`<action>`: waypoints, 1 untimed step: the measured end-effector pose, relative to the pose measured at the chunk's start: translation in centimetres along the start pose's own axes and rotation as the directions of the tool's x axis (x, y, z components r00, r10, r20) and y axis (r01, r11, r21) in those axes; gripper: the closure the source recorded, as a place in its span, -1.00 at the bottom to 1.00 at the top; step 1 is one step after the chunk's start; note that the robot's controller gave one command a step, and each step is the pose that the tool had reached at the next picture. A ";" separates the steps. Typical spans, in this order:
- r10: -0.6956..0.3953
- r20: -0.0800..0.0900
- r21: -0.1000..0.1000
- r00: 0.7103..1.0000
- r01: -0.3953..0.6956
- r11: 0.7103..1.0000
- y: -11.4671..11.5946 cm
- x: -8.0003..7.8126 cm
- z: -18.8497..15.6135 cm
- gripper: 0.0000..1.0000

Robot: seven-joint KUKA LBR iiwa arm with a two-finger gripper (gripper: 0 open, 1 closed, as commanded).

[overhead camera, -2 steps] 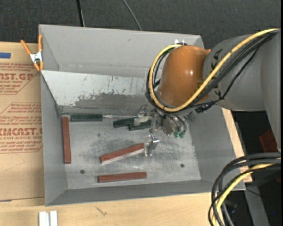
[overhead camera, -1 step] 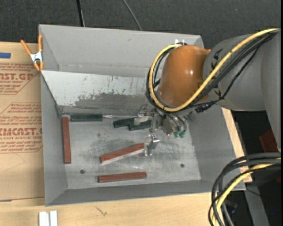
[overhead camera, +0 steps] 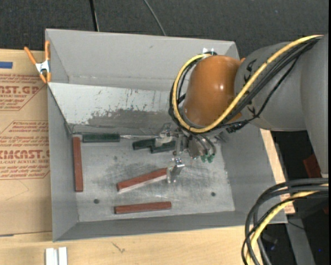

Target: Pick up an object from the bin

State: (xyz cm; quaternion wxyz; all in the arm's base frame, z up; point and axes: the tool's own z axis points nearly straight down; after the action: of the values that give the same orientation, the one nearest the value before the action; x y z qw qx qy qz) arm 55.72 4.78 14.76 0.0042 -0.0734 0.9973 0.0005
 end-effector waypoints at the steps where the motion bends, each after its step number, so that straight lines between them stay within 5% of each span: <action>1: -0.019 -0.011 -0.001 1.000 0.019 1.000 0.3 0.2 5.7 -1.00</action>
Offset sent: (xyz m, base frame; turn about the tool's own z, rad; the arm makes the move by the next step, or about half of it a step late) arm 0.0042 -0.0024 -0.0776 -0.1985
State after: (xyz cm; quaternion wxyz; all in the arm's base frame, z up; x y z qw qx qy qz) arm 55.50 5.00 9.05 -0.0012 -0.0829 0.9966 0.0004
